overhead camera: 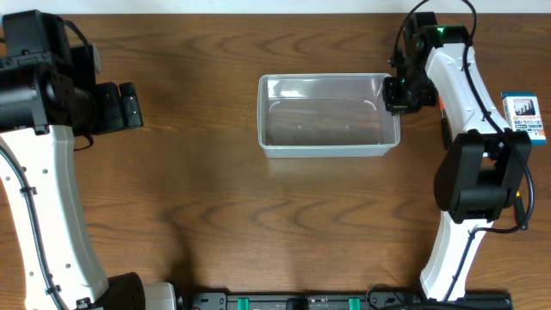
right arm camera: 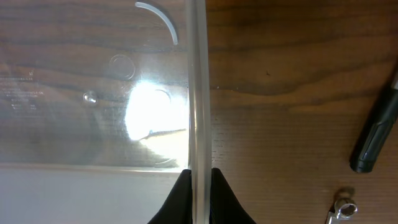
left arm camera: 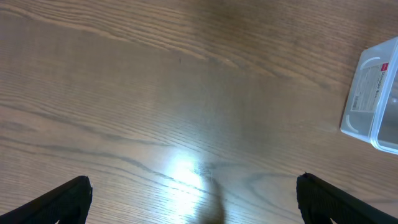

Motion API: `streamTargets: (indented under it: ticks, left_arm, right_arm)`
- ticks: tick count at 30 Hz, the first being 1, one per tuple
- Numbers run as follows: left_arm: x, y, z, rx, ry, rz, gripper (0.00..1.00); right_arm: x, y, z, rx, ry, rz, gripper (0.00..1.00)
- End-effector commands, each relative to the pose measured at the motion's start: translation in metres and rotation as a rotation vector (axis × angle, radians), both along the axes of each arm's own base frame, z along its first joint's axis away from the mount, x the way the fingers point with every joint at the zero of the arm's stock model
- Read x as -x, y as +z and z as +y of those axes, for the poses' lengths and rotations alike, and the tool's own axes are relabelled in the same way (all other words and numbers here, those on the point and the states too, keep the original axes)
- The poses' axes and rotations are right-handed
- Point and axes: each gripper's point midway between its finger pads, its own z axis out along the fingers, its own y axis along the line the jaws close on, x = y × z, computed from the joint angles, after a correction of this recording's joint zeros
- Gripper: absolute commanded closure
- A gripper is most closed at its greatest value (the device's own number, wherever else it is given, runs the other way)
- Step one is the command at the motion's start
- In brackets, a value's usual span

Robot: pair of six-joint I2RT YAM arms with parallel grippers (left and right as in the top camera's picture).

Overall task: Pack container
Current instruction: 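Open the right gripper and release the container wall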

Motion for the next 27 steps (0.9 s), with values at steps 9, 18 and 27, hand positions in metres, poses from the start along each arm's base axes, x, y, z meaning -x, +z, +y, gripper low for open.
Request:
streamTargets:
  ticks: [9,18,27]
  left_arm:
    - [-0.001,0.004,0.001,0.001,0.012,-0.011,0.02]
    - [-0.001,0.004,0.001,0.001,0.012,-0.011,0.02]
    - [-0.001,0.004,0.001,0.001,0.012,-0.012,0.02]
  right_arm:
    - [0.002,-0.008,0.000,0.007,0.035,0.020,0.90]
    - [0.002,-0.007,0.001,0.002,0.005,0.019,0.66]
    - [-0.005,0.017,0.002,0.001,0.005,-0.024,0.57]
